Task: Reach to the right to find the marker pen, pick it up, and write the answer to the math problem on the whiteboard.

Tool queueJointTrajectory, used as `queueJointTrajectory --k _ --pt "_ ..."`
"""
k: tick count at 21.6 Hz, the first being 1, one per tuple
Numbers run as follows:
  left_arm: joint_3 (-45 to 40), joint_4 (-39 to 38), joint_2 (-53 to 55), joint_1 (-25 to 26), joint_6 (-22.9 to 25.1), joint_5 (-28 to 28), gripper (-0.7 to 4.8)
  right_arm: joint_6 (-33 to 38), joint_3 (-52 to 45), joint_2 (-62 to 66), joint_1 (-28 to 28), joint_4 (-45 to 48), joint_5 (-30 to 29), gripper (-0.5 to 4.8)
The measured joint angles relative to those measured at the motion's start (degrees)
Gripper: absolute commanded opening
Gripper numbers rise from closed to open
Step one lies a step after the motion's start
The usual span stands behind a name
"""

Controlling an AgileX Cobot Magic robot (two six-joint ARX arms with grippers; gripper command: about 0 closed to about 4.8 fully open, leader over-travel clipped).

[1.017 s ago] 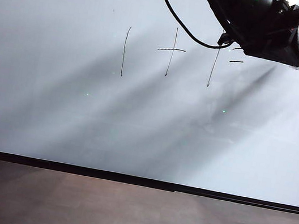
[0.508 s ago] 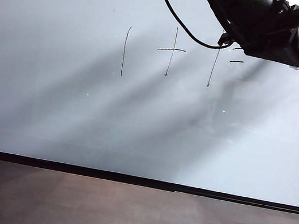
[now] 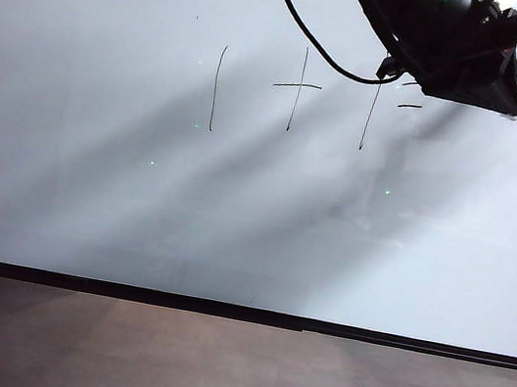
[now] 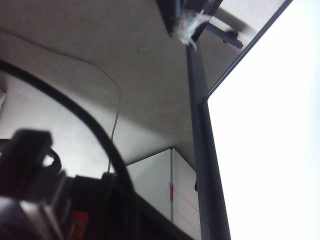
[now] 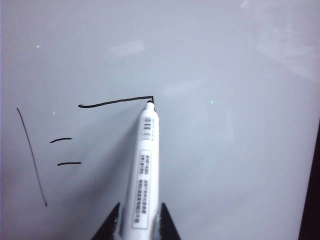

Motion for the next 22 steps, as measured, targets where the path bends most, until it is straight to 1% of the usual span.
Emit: queueJointTrajectory --k 22 --pt "0.0 0.0 0.0 0.0 0.0 0.0 -0.05 0.0 0.2 1.5 0.0 1.3 0.4 -0.04"
